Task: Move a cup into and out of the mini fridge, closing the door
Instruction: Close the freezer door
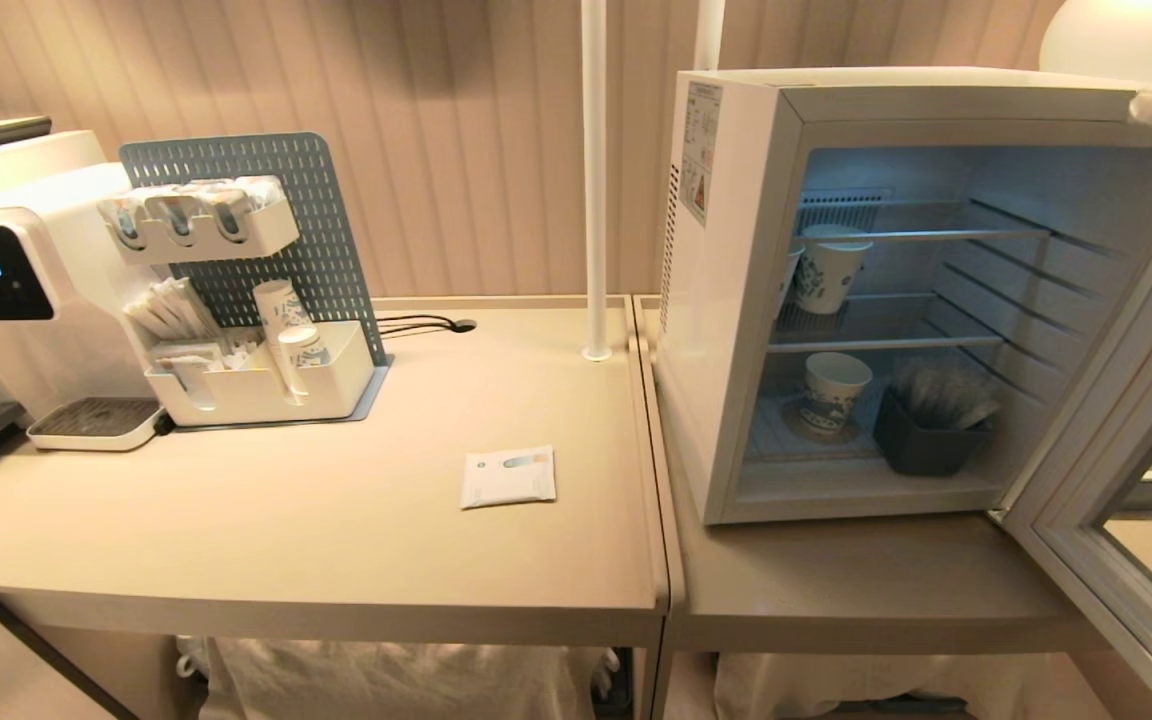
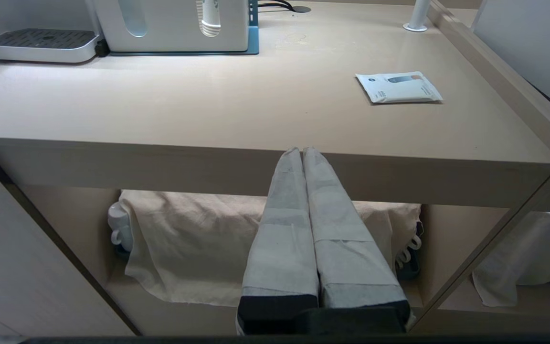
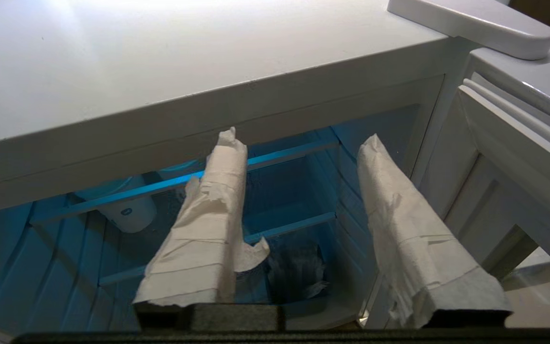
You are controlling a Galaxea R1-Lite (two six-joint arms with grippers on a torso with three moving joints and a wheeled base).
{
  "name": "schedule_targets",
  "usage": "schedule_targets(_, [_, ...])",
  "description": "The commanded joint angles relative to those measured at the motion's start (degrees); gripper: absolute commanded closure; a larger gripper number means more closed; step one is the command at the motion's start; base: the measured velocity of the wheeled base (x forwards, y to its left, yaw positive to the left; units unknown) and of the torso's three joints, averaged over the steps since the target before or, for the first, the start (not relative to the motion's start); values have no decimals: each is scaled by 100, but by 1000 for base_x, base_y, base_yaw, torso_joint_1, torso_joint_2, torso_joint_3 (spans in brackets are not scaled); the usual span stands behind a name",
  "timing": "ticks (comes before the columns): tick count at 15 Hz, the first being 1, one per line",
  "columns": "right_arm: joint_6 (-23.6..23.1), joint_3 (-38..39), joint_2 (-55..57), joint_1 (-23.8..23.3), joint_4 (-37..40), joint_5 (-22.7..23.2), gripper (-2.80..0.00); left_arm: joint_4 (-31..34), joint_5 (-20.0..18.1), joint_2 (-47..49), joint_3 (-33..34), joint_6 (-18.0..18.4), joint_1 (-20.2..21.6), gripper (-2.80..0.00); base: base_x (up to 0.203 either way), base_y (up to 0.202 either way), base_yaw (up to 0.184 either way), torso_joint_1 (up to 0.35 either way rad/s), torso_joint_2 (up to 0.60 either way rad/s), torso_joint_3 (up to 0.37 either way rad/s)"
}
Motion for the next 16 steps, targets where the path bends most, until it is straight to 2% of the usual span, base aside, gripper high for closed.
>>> schedule_targets(1, [9, 57, 17, -3, 3, -12, 0, -2, 3, 4, 18, -3, 2, 0, 0, 0, 0, 0, 0, 0])
schedule_targets(4, [84, 530, -212, 2, -80, -18, 0, -2, 3, 12, 18, -3, 2, 0, 0, 0, 0, 0, 0, 0])
schedule_targets(6, [169, 1217, -510, 9, -364, 7, 0, -2, 3, 13, 18, -3, 2, 0, 0, 0, 0, 0, 0, 0])
schedule_targets(10, [218, 2421, -1171, 29, -1043, 412, 0, -2, 3, 4, 18, -3, 2, 0, 0, 0, 0, 0, 0, 0])
schedule_targets(16, [280, 4063, -2677, 490, -1034, 946, 0, -2, 3, 4, 18, -3, 2, 0, 0, 0, 0, 0, 0, 0])
